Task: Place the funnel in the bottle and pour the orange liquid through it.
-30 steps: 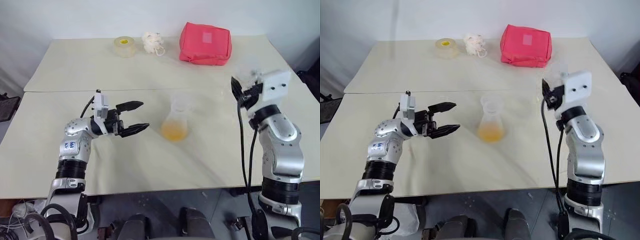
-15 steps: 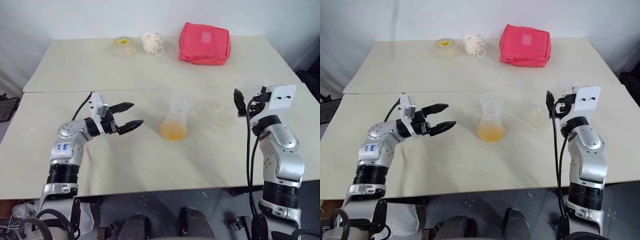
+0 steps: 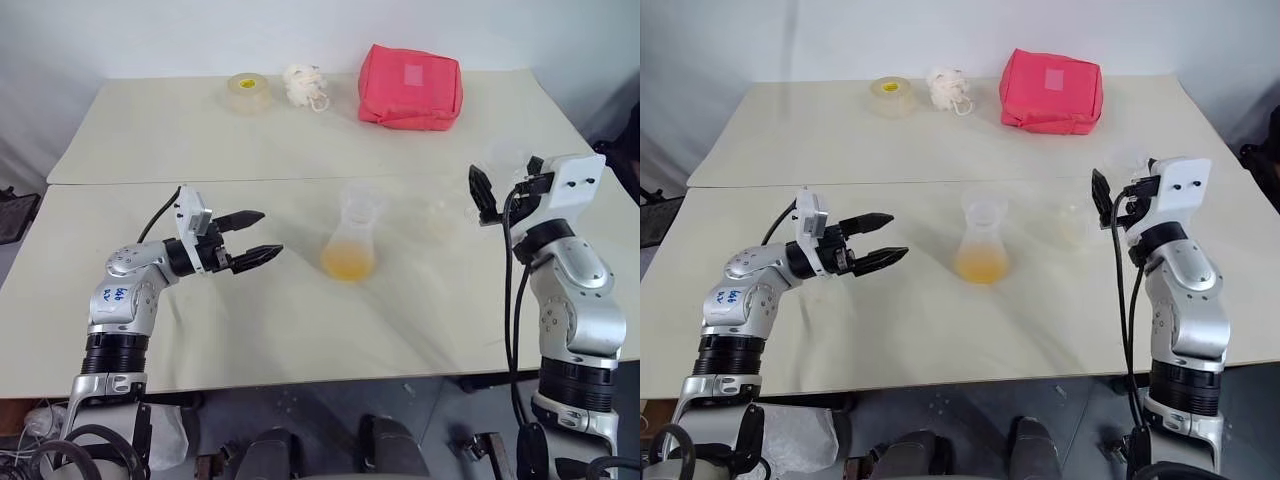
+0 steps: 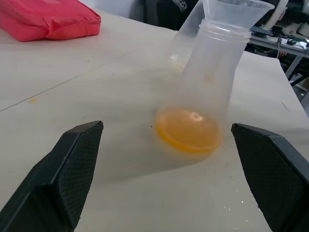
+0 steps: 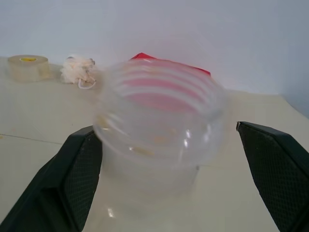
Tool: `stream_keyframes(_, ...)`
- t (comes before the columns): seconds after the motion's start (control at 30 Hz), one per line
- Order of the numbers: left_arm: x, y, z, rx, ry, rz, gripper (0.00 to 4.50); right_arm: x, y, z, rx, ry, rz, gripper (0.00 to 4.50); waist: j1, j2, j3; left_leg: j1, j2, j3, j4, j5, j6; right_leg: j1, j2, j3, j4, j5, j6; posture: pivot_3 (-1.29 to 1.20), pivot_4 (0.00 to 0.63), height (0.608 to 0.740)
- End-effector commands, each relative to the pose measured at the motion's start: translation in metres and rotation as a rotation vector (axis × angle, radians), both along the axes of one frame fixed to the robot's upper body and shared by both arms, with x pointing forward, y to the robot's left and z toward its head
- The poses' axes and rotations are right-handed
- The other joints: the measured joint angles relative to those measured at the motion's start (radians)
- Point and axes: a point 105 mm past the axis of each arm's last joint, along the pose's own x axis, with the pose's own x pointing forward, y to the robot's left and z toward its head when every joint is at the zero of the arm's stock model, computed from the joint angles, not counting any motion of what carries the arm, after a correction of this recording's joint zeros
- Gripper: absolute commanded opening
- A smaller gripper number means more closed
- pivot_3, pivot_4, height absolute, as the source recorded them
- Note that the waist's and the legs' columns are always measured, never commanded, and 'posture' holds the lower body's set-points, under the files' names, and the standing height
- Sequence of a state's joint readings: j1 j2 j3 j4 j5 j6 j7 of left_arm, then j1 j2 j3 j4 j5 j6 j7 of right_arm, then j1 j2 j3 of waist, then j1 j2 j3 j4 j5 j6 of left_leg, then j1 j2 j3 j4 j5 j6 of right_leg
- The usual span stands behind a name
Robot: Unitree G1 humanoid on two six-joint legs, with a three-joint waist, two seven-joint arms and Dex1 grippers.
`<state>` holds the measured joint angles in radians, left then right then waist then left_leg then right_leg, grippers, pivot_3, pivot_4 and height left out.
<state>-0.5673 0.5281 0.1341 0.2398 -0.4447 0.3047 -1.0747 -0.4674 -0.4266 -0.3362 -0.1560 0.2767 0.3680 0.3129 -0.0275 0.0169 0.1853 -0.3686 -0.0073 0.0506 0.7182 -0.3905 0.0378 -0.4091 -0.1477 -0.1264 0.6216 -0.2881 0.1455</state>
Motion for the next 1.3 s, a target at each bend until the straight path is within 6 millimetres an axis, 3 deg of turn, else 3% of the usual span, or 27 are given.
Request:
stream_keyframes(0.03,-0.005,-0.002,0.007,0.011,-0.055,-0.023,4.50,-0.007,-0.008,0.011,0.020,-0.055,-0.004,4.47,0.000,0.000,0.000,0.000,0.000,0.000,0.000,0.000,0.000,0.000,0.000,0.000,0.000,0.000,0.000,0.00,0.150,0.740)
stream_keyframes(0.17,-0.006,-0.003,0.006,0.010,-0.061,-0.029,4.50,-0.004,-0.013,-0.003,-0.013,-0.019,-0.017,4.47,0.002,0.000,0.000,0.000,0.000,0.000,0.000,0.000,0.000,0.000,0.000,0.000,0.000,0.000,0.000,0.00,0.150,0.740)
stream_keyframes(0.37,-0.006,-0.001,0.008,0.001,-0.071,-0.017,4.50,-0.006,-0.005,0.011,0.000,-0.058,0.032,4.47,0.000,0.000,0.000,0.000,0.000,0.001,0.000,0.000,0.000,0.000,0.000,0.000,0.000,0.000,0.000,0.00,0.150,0.740)
stream_keyframes(0.7,-0.010,0.001,0.009,-0.016,-0.077,-0.011,4.50,-0.020,0.028,0.066,-0.063,-0.184,0.212,4.47,0.002,0.000,0.000,0.000,0.001,0.000,0.000,0.000,0.000,0.000,-0.001,0.000,0.000,0.000,0.000,0.00,0.150,0.740)
stream_keyframes(0.87,-0.012,0.004,0.007,0.000,-0.091,0.012,4.50,-0.037,0.037,0.083,-0.103,-0.209,0.306,4.47,0.002,0.000,0.000,0.000,0.001,0.000,0.000,0.000,0.000,0.000,-0.001,0.000,0.000,0.000,0.000,0.00,0.150,0.740)
stream_keyframes(0.97,-0.020,0.010,0.002,0.011,-0.078,-0.006,4.50,-0.058,0.044,0.065,-0.206,-0.116,0.440,4.47,0.006,0.000,0.000,0.000,0.002,0.000,0.000,0.000,0.000,0.000,-0.001,0.000,-0.001,0.000,0.000,0.00,0.150,0.740)
stream_keyframes(1.17,-0.034,0.043,-0.021,0.103,-0.037,0.014,4.50,-0.108,0.027,-0.009,-0.421,0.196,0.630,4.47,0.032,-0.001,0.000,-0.001,0.000,0.002,-0.001,0.000,0.000,0.001,-0.001,-0.002,-0.004,0.000,0.000,0.00,0.150,0.740)
stream_keyframes(1.3,-0.040,0.055,-0.034,0.144,-0.004,0.028,4.50,-0.125,0.014,-0.052,-0.473,0.357,0.681,4.47,0.044,-0.002,-0.001,0.001,0.001,0.006,0.000,0.000,0.001,0.006,0.000,-0.001,-0.012,0.000,0.000,0.00,0.150,0.740)
